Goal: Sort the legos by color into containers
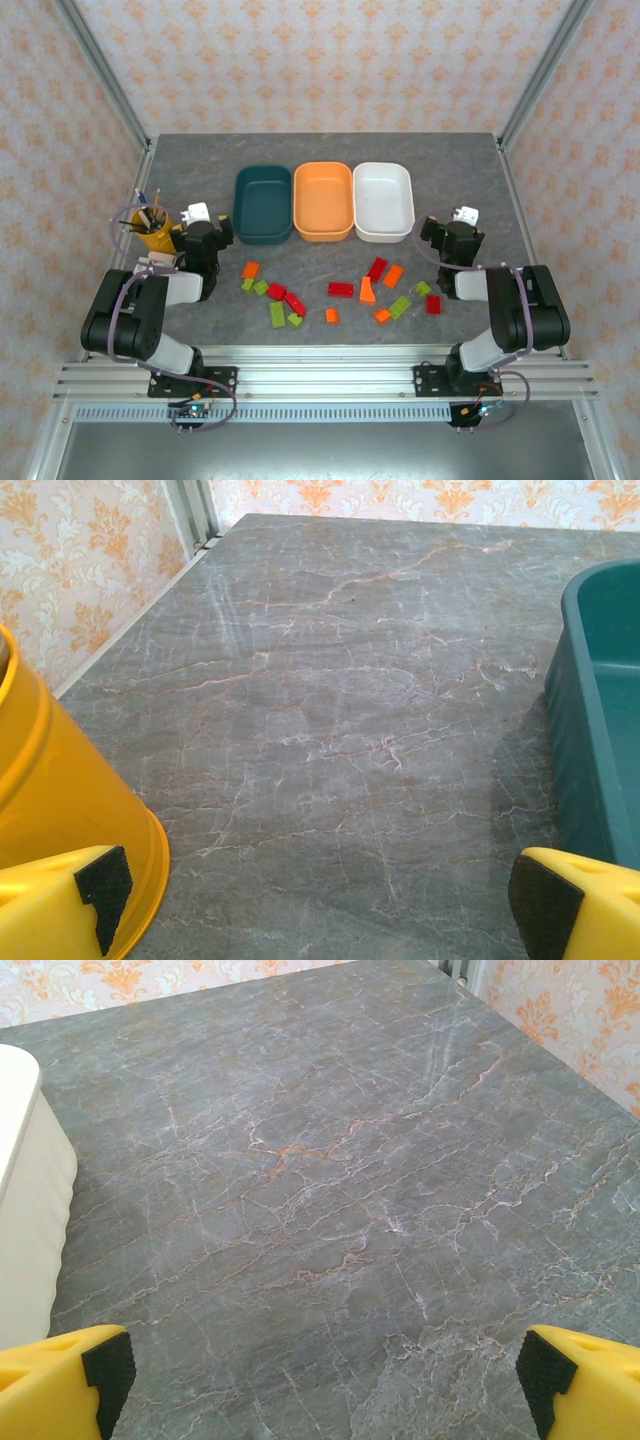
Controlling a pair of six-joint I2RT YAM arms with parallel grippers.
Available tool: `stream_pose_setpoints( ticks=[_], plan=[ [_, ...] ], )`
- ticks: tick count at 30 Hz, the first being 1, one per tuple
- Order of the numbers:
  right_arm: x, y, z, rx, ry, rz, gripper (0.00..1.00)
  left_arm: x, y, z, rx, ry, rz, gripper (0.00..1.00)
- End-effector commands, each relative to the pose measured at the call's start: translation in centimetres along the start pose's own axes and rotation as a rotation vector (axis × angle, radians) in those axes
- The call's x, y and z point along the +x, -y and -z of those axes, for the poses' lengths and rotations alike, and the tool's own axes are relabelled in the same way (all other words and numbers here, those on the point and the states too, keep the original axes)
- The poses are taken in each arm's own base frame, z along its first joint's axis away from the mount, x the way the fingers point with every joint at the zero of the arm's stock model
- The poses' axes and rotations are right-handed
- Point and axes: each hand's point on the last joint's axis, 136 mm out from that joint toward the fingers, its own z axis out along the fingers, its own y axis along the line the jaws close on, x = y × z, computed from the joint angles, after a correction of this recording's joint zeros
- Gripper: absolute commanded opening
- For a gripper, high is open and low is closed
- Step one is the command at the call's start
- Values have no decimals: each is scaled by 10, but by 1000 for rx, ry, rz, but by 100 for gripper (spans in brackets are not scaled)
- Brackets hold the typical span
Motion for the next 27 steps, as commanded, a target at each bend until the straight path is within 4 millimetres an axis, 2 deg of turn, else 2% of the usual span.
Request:
stream_pose_setpoints(
  ticks=[1,2,5,7,9,11,12,13,15,16,17,19,21,23,27],
  plan=[
    [-39,3,10,41,24,0,99,-36,5,12,-30,15,-56,100],
    [-53,6,16,69,27,-8,99,-45,6,17,-41,22,-76,100],
    [-112,8,48,111,140,-18,99,-83,15,42,-38,108,-29,100],
    [-168,9,84,125,226,-61,99,-114,25,65,-43,162,-21,100],
    [-209,11,116,135,221,-159,99,-147,33,90,-25,238,28,100],
    [-220,5,138,91,60,-278,100,-179,44,115,17,306,64,100],
    [-215,7,147,117,-38,-351,100,-195,44,125,43,319,150,100],
    [-203,12,154,161,-122,-430,100,-200,36,128,33,286,297,100],
    [-185,-16,159,3,-273,-352,99,-180,17,134,-2,43,531,100],
    [-175,-21,166,-23,-324,-321,99,-173,13,139,-7,-54,574,100],
    [-166,-19,173,1,-358,-306,100,-171,23,137,42,-100,558,100],
    [-143,-14,190,23,-445,-262,91,-164,52,138,191,-200,505,100],
    [-115,-6,203,57,-553,-218,86,-153,68,146,262,-257,465,100],
    [-83,-1,214,78,-676,-172,86,-137,82,156,337,-315,417,100],
    [-17,-5,226,69,-886,-132,80,-87,107,184,465,-455,313,100]
  ],
)
